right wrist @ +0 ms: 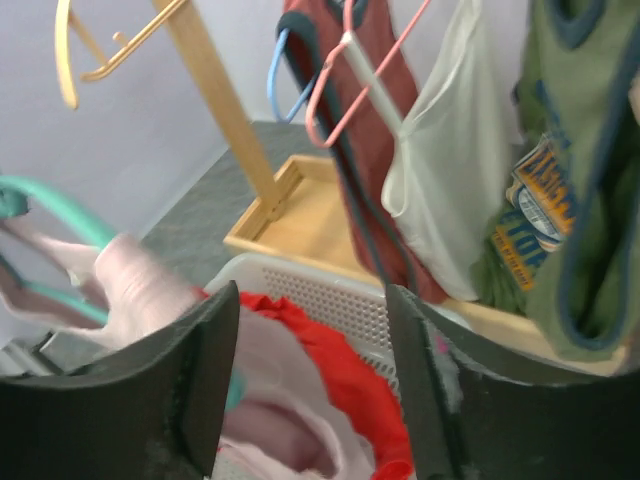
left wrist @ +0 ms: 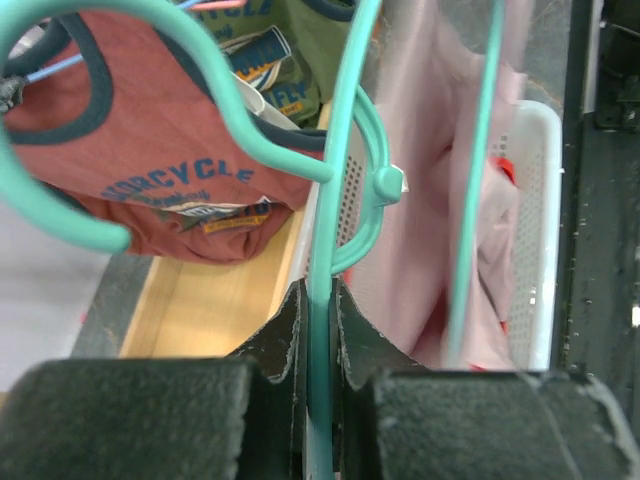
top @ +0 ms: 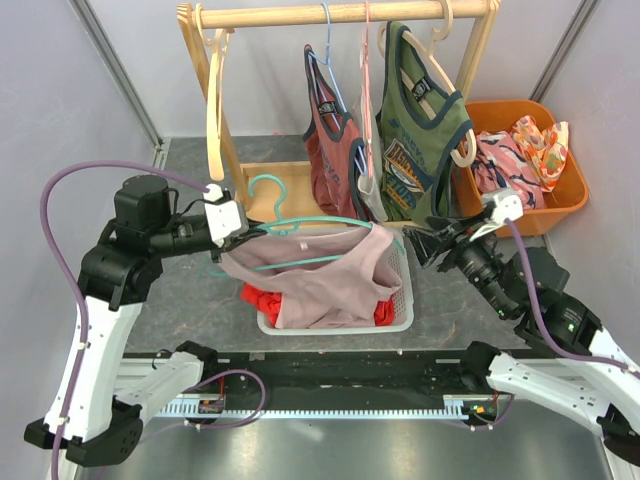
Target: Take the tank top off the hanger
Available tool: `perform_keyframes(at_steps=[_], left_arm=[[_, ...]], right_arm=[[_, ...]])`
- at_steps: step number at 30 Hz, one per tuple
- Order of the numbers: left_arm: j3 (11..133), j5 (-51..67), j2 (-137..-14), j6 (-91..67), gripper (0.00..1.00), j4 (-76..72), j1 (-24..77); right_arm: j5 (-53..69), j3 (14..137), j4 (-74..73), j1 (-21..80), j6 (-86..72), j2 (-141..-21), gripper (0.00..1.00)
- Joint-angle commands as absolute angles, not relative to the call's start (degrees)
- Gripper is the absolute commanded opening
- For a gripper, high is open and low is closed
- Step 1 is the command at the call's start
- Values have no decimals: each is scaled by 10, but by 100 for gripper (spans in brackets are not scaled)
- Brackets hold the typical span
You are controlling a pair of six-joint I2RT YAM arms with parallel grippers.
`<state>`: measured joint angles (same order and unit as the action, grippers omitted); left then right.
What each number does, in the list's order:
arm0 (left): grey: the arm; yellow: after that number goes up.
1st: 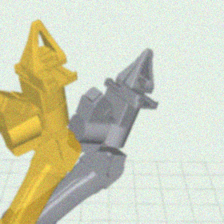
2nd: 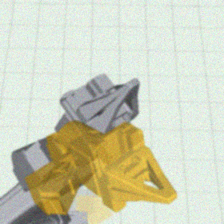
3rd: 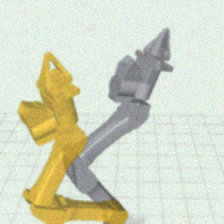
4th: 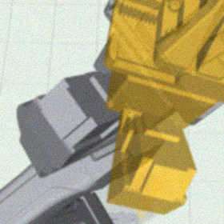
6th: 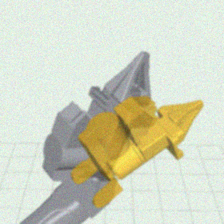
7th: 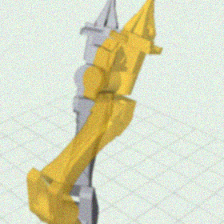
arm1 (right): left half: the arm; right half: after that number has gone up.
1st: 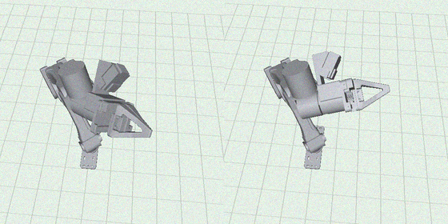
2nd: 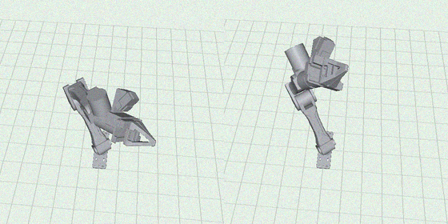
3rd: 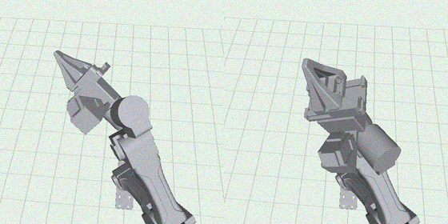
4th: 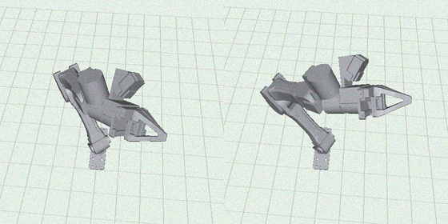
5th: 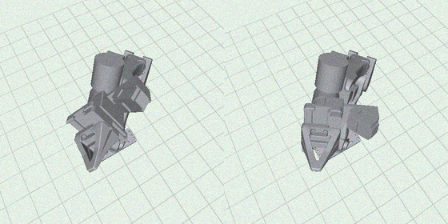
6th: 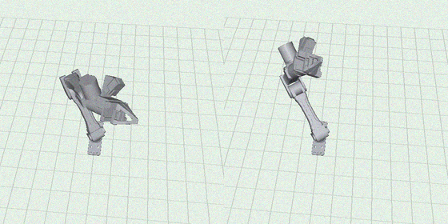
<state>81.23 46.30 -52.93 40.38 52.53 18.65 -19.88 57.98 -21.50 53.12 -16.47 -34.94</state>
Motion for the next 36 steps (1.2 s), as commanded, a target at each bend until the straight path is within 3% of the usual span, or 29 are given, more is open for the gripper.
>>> perform_keyframes(at_steps=[1,9,17,20,26,36], left_arm=[[824,484,-516,422,8,533,184],[820,469,-515,425,7,519,182],[773,368,-507,438,2,452,182],[766,356,-505,425,2,425,182],[784,368,-512,403,2,419,180],[790,392,-508,387,2,425,174]], right_arm=[[-238,584,-203,520,-171,-355,72],[-114,550,-199,520,-218,-347,77],[-194,519,-240,520,-276,-215,78],[-166,496,-233,519,-288,-178,75],[-2,446,-149,520,-299,-239,63],[39,434,-3,520,-285,-359,59]])
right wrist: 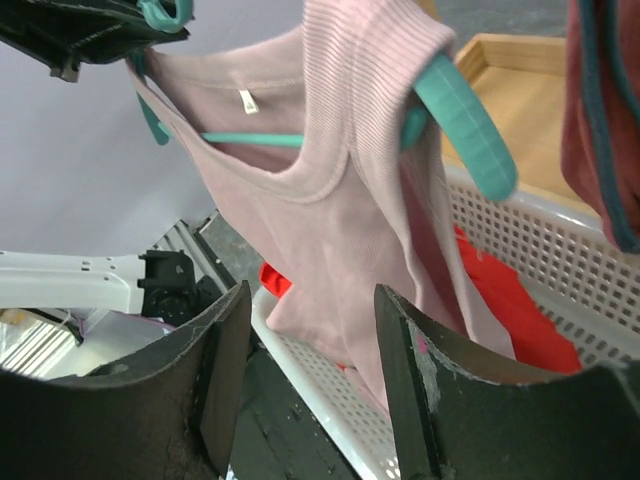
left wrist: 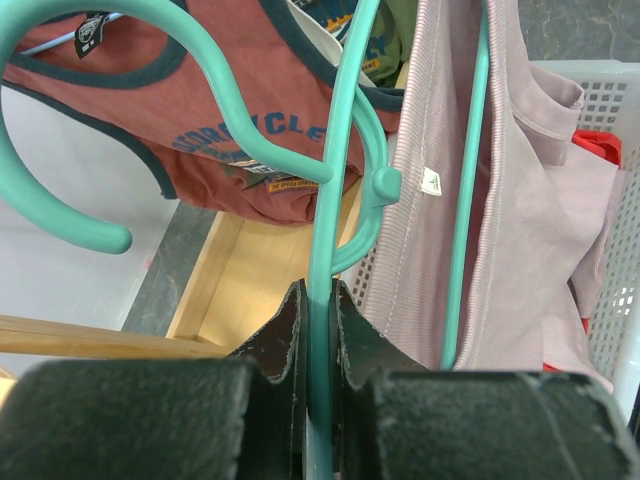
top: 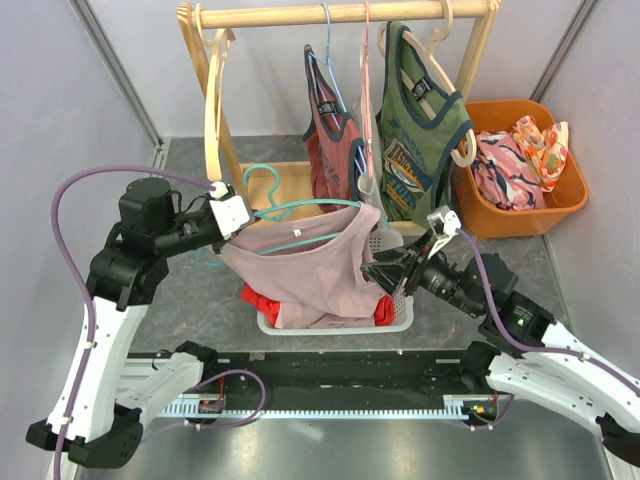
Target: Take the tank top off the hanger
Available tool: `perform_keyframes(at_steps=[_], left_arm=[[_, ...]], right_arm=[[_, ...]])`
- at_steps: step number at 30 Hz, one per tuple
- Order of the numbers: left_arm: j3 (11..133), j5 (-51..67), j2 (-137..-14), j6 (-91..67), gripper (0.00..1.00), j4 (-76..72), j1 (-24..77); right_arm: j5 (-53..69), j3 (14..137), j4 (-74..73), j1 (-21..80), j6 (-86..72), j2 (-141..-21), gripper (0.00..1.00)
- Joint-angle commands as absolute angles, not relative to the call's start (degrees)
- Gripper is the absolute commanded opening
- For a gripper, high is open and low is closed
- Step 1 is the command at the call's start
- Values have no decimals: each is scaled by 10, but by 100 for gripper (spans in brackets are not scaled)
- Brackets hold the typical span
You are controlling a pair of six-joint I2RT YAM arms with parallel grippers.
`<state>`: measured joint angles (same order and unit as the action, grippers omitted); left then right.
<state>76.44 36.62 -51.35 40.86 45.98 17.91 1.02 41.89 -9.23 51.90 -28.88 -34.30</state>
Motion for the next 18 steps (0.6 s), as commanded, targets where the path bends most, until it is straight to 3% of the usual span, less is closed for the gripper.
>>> perform_keyframes(at_steps=[1,10,18], left_arm=[[791,395,-509,386,2,425,174],[802,411,-510,381,2,438,175],[799,416,-507,386,2,446,175]], right_arm=[[39,436,14,519,-284,-366,59],[21,437,39,519,-254,-397,55],[-8,440,-20,520,-236,-367,59]])
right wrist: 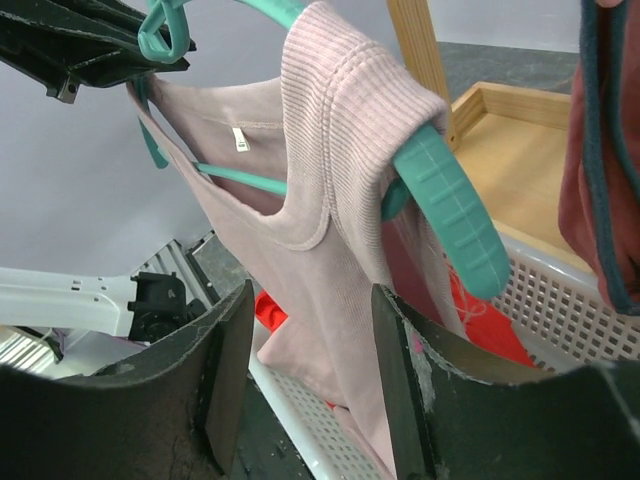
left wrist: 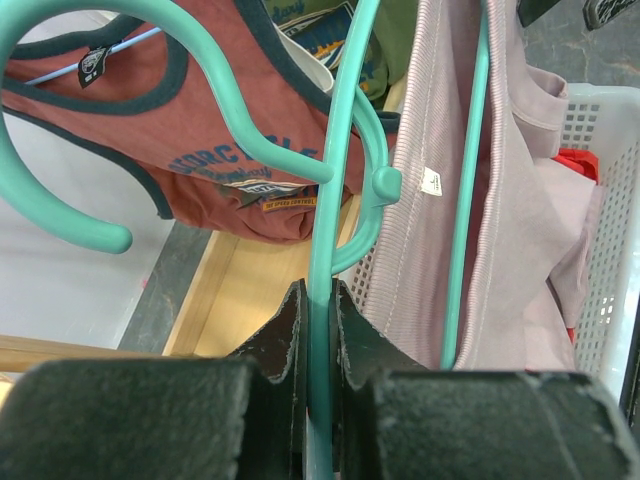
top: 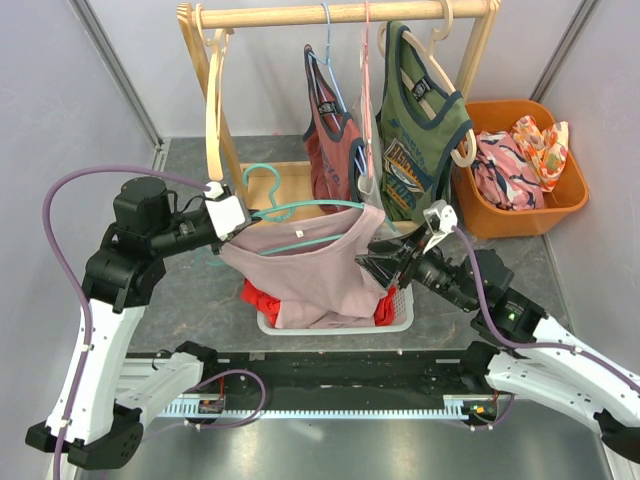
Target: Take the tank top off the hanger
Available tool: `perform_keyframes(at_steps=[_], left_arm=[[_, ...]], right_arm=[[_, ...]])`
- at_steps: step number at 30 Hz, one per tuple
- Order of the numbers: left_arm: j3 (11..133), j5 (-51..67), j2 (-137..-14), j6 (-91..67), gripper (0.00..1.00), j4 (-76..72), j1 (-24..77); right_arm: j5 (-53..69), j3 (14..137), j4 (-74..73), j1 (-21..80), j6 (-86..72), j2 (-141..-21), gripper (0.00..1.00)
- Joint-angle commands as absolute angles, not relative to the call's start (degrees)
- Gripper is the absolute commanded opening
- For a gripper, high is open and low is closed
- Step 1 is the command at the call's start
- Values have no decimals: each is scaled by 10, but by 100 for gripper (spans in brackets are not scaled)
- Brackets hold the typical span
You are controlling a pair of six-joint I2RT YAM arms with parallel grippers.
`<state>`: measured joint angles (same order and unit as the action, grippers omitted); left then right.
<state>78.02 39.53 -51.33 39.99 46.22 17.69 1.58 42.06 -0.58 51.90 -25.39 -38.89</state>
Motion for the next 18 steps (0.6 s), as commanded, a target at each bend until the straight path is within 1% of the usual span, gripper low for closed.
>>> perform_keyframes(at_steps=[1,7,18], left_arm=[[800,417,-507,388,2,447,175],[803,417,-504,389,2,453,175],[817,433,-502,385,2,465,174]], right_arm=[[-10,440,-25,520,-234,-367,59],[-13,436,-47,519,-229,-362,61],[-10,439,-24,520,-219,-394,61]])
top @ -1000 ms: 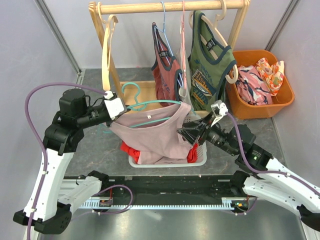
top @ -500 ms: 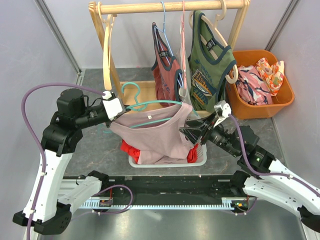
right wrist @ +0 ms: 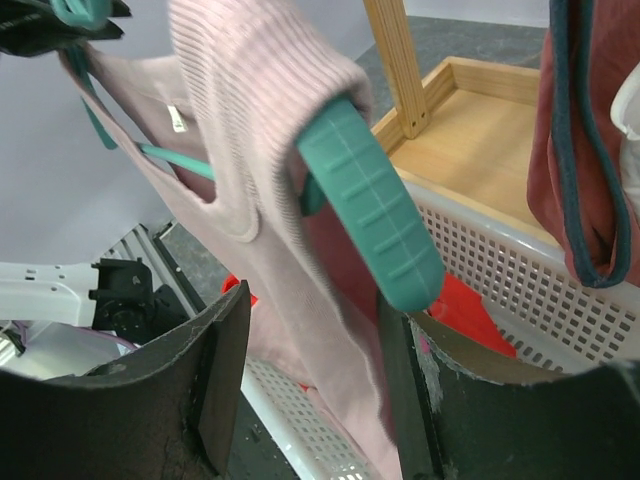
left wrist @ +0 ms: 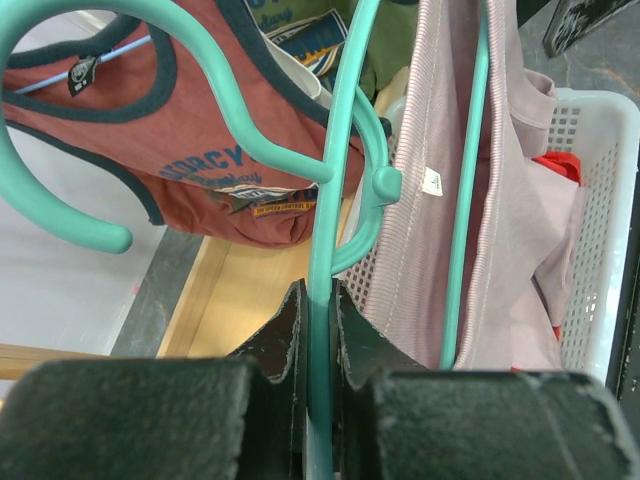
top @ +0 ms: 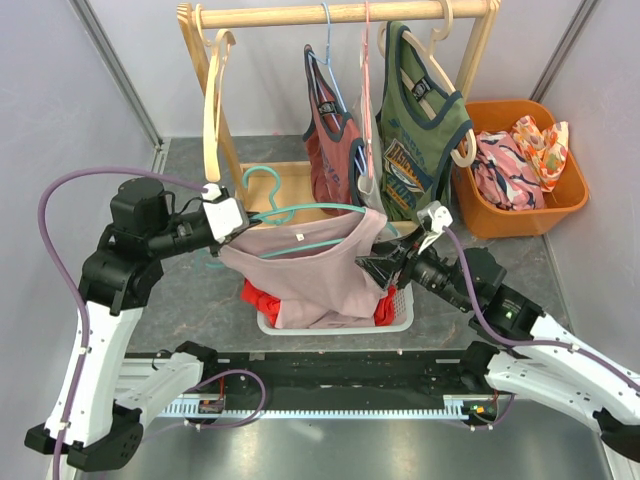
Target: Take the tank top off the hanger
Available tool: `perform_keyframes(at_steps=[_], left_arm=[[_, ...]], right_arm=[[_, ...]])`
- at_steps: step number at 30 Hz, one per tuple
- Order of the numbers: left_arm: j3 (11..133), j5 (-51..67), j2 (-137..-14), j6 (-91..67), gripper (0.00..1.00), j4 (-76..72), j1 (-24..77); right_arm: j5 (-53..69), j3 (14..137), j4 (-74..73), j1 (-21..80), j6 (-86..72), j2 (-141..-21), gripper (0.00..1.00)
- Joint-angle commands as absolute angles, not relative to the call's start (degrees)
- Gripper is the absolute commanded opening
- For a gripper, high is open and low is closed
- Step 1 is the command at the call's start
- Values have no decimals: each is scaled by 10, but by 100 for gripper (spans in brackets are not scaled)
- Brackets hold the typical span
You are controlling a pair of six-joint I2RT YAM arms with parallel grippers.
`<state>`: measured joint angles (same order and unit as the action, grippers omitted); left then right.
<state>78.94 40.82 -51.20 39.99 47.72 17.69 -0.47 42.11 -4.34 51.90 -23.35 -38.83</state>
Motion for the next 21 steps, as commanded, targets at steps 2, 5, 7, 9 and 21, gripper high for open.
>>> perform_keyframes(at_steps=[2,5,7,9,21], left_arm=[[816,435,-500,385,2,467,174],[817,438,-500,385,2,469,174],[817,439,-499,385,2,470,174],[817,441,-499,385,2,471,174],[781,403,-483,431,2,471,174]], right_arm=[[-14,442,-25,520,-213,-397,61],[-17,441,-26,519,-209,-396,61],[-11,445,-22,520,-210,-401,59],[-1,447,-11,519,-216,-412,54],[49,492,-35,520,-263,-371,0]])
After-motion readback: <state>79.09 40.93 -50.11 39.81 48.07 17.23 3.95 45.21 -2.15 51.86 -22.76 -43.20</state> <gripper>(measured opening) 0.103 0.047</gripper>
